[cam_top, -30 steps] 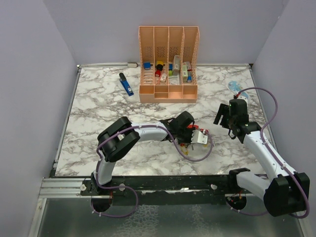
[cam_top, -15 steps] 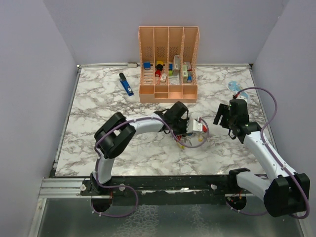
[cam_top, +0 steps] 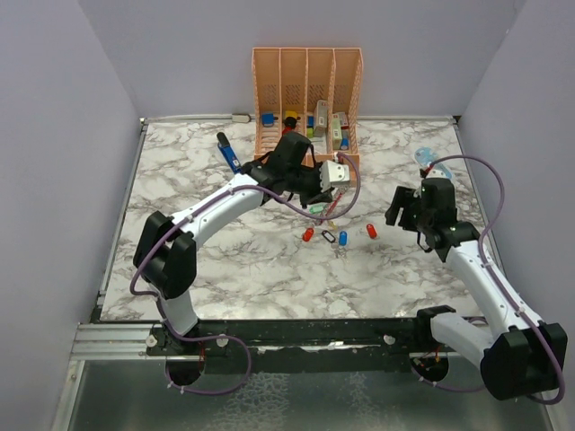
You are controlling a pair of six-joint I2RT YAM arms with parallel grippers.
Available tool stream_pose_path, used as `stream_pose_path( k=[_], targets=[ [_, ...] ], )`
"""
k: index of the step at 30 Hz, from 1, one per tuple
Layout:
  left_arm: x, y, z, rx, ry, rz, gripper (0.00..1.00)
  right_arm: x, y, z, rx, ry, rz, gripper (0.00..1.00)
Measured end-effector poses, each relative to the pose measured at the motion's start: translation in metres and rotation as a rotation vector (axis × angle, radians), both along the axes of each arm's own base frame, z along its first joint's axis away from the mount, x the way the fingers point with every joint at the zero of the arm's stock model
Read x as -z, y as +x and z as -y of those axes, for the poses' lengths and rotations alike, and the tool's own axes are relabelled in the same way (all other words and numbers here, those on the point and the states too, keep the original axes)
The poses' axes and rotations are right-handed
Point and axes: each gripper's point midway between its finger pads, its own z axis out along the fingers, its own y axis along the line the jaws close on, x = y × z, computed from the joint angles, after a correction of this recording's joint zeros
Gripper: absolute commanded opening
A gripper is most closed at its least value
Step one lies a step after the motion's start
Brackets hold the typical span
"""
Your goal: Put the keys on the keyring
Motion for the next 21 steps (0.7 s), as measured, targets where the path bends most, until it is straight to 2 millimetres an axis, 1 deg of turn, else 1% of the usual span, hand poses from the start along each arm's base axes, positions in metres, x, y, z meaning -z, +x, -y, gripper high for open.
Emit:
stream_pose_path(
  k=[3, 6, 8, 12, 15, 18, 21],
  targets=[
    [-0.013, -0.01, 0.0, 0.025, -0.014, -0.03, 0.0, 0.004, -0.001, -0.009, -0.05, 0.02, -0.017, 0.66],
    [-0.016, -0.015, -0.004, 0.036, -0.009, -0.066, 0.0, 0.007, -0.003, -0.017, -0.098, 0.043, -0.033, 0.65],
    [-0.017, -0.015, -0.011, 0.03, -0.003, -0.089, 0.0, 0.009, -0.004, -0.022, -0.124, 0.054, -0.043, 0.63],
    [-0.025, -0.009, -0.036, -0.014, 0.013, -0.108, 0.0, 0.011, -0.008, -0.029, -0.165, 0.079, -0.058, 0.56],
    [-0.042, -0.001, -0.057, -0.05, 0.009, -0.083, 0.0, 0.012, -0.012, -0.04, -0.215, 0.12, -0.067, 0.51],
    [-0.061, 0.005, -0.082, -0.087, 0.005, -0.043, 0.0, 0.016, -0.019, -0.051, -0.266, 0.166, -0.088, 0.48],
    [-0.071, 0.007, -0.106, -0.12, 0.015, -0.017, 0.0, 0.019, -0.025, -0.06, -0.305, 0.197, -0.106, 0.46]
  ],
)
